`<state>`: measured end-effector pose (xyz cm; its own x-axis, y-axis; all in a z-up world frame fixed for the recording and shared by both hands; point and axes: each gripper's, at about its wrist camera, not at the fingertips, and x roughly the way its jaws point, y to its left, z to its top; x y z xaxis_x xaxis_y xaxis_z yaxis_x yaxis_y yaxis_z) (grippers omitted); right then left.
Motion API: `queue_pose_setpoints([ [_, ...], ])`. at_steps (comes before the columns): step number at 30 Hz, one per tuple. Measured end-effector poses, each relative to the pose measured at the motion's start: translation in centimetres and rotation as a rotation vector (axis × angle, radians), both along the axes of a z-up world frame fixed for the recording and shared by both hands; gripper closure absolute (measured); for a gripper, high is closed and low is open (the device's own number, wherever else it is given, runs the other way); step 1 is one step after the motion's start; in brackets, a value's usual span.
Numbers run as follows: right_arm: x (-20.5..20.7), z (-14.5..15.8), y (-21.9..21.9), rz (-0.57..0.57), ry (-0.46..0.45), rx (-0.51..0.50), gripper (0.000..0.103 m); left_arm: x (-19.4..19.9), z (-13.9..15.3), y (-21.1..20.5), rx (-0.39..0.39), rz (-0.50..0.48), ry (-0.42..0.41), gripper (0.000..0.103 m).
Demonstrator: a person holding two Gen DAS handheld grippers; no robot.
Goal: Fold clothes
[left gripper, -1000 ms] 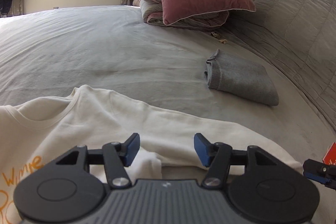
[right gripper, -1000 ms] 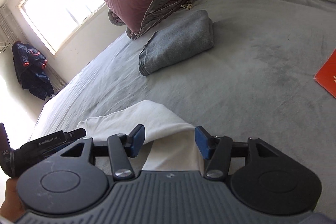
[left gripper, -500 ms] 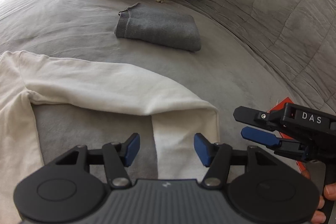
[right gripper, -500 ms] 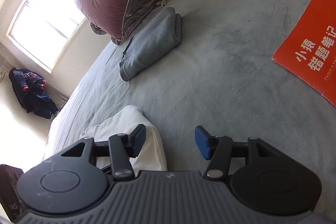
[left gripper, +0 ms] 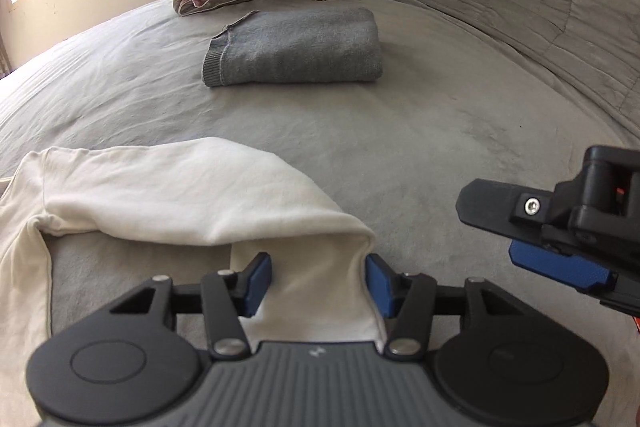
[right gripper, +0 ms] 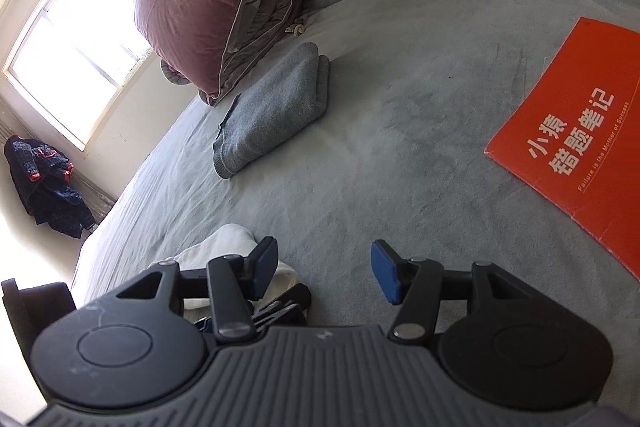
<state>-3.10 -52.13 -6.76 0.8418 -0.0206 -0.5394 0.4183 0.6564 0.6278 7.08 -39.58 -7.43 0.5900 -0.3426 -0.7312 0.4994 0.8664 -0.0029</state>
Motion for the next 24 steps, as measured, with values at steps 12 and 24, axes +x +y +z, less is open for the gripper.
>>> queue_pose_setpoints([
  [12,-0.1,-0.3,-0.3,0.015,0.010,0.023,0.046,2.8,-2.4,12.8,-0.973,0.365,0.534,0.093],
  [24,1.8,-1.7,3.9,0.239,0.061,0.095,0.046,0.2,-6.9,20.7,-1.040,0.598,0.567,0.093],
])
